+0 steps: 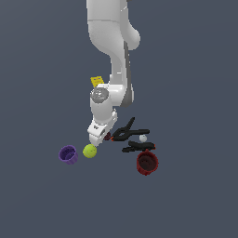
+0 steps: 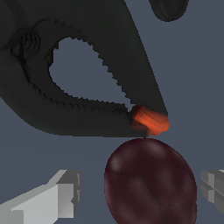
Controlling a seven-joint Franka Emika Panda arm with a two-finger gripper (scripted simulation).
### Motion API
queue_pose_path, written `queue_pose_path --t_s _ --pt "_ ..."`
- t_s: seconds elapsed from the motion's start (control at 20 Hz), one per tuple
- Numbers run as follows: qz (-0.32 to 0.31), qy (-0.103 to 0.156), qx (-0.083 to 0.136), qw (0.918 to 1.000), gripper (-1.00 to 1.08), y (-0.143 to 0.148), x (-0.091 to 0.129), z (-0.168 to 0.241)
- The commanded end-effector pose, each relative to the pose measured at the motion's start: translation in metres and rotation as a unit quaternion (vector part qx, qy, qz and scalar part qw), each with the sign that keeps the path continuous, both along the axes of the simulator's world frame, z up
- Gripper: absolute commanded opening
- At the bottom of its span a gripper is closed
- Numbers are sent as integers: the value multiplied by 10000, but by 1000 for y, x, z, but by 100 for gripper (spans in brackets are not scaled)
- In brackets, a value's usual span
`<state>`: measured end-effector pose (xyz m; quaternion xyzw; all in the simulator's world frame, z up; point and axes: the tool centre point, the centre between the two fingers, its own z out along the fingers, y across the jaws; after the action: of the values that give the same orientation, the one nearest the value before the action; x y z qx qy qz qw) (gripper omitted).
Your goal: Pick up a designated object from a clutter of objects.
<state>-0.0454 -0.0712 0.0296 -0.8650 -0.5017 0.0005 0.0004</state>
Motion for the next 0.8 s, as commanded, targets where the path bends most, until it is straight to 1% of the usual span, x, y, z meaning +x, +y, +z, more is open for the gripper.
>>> queue_pose_path --t_s 0.0,0.45,0.75 --pt "0 -6 -1 10000 -100 0 0 -1" --pt "0 -6 -1 10000 -100 0 0 -1" --pt "-1 -13 -3 10000 -100 -1 2 6"
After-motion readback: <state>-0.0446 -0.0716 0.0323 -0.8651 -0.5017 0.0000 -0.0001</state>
